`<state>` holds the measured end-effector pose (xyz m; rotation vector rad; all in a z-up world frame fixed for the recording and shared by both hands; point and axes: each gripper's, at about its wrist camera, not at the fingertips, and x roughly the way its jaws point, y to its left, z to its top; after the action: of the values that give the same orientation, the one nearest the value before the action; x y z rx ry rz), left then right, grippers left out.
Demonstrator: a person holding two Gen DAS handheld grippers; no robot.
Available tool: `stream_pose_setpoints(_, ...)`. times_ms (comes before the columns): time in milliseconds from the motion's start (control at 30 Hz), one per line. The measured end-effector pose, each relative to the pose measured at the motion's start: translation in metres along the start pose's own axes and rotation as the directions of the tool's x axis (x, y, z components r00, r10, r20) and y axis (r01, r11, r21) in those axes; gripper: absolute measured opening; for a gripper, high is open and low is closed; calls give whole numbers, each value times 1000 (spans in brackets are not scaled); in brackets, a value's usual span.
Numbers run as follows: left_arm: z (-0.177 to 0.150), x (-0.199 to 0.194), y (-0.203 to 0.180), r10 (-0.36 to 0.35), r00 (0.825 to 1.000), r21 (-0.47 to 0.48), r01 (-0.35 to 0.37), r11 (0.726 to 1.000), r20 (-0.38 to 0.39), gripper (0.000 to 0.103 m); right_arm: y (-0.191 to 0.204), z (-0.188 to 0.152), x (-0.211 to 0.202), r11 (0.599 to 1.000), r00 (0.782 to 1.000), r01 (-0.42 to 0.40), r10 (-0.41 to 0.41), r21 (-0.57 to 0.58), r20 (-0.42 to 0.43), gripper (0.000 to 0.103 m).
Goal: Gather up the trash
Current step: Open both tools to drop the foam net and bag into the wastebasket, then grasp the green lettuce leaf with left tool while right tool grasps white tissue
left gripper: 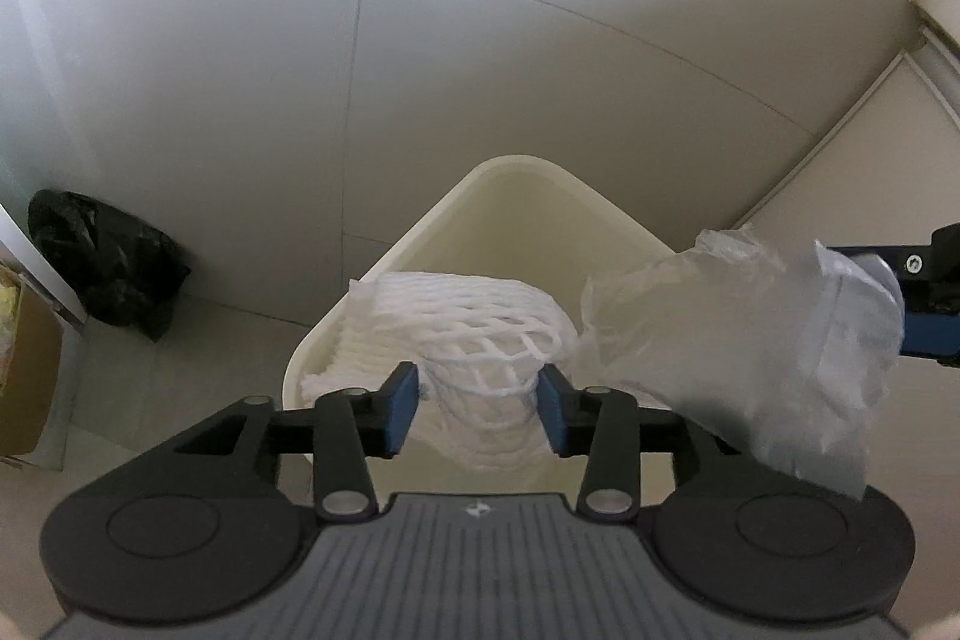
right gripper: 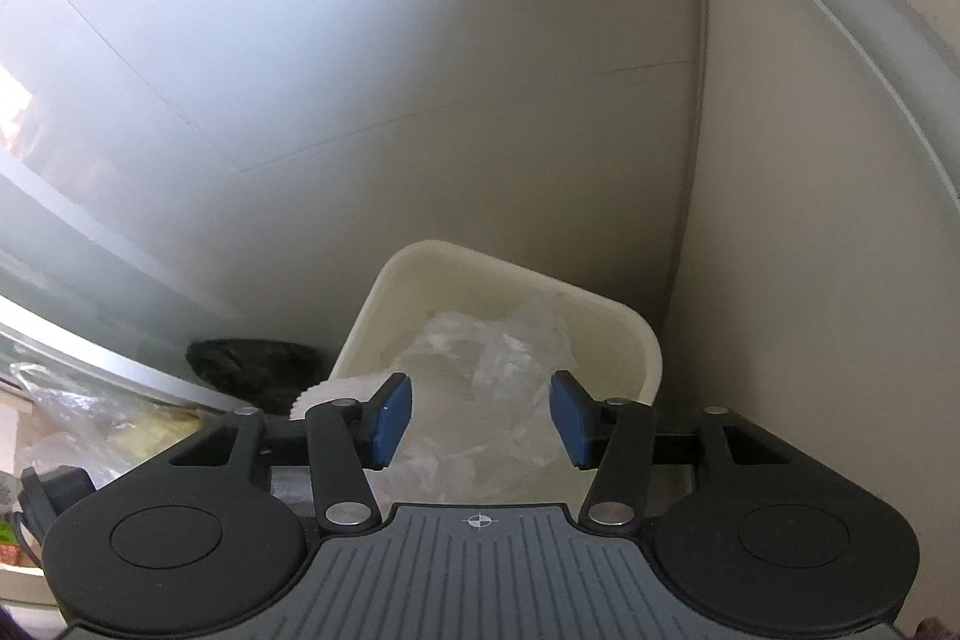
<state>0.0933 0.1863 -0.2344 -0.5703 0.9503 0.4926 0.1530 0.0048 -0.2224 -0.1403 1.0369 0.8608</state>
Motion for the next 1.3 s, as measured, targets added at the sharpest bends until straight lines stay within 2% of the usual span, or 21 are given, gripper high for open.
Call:
stream_pose_setpoints(167,-6,-4,2,13,1000,4,-13,1000,-8,55,-1,4,-6,1000,1000,-22,22,9,2,60)
stream_pose_setpoints(233,-7,-4,2,17,1000,8,-17,1000,-8,58,-4,6,-7,999,1000,-29,29,24,8,67)
stream_pose_setpoints(433,-11,-9,3,14,1000,11,-14,1000,1,68,-7,8,-13,995,996,-87,85,43,38,68)
stream_pose_setpoints(567,-12,-15,4,13,1000,4,-13,1000,5,69,1,10,-9,994,994,-99,98,33,49,71)
stream_pose_setpoints(767,-14,-18,4,3,1000,9,-3,1000,11,74,1,9,-5,994,993,-104,103,26,49,74)
stream_pose_setpoints(1033,-16,-24,-2,-11,1000,37,11,999,1,86,7,6,-1,997,995,-78,79,-21,60,75)
stream_pose_setpoints(1200,-7,-53,-10,-35,999,67,33,997,26,89,21,9,-36,995,987,-69,79,-79,137,79)
stream_pose_setpoints(1300,6,-88,-23,-66,993,108,56,993,98,100,22,11,-85,992,968,-76,98,-103,229,83)
